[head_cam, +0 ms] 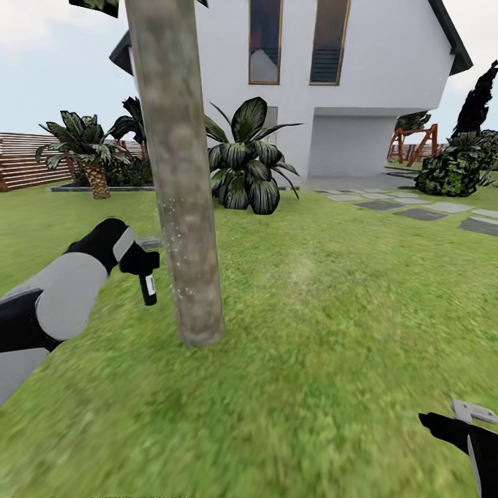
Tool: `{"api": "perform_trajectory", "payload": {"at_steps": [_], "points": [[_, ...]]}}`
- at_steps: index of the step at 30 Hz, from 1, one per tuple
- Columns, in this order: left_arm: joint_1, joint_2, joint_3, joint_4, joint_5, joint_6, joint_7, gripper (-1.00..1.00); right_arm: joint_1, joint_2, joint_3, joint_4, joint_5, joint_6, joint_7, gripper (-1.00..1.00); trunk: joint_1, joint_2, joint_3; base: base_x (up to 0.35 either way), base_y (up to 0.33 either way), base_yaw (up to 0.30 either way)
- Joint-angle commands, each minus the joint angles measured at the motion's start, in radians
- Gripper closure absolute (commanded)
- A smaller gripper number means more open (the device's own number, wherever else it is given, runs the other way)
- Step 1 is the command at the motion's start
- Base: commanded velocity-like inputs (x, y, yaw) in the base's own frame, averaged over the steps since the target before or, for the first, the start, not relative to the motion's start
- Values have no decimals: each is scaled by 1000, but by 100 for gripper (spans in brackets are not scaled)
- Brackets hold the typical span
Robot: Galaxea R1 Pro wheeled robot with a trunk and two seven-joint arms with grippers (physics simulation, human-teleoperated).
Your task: In the garden, pick up the pesticide atomizer on the floor and spray pesticide onto both trees until each tree trunk is fully covered.
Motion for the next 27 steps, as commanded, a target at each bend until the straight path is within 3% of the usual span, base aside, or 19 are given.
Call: {"api": "perform_trajectory", "payload": {"at_steps": [1,5,11,16,20,27], "points": [[1,-1,7,10,-13,2,-4,100,-1,1,-3,-2,10,3,9,-100,0,-1,-1,0,0,202],[8,-1,7,25,-14,1,-3,100,-1,1,-3,-2,10,3,9,-100,0,-1,-1,0,-55,191],[13,-1,7,26,-15,1,-2,100,-1,1,-2,-2,10,3,9,-100,0,-1,-1,0,-274,31],[14,-1,7,27,-15,1,-2,100,-1,1,-3,-2,10,3,8,-100,0,-1,-1,0,-302,218],[84,-1,7,26,-16,-11,-2,100,-1,1,-3,-2,10,3,8,-100,0,-1,-1,0,-305,206],[100,-1,5,27,-16,-14,-2,100,-1,1,-3,-1,10,3,9,-100,0,-1,-1,0,-306,16]]}}
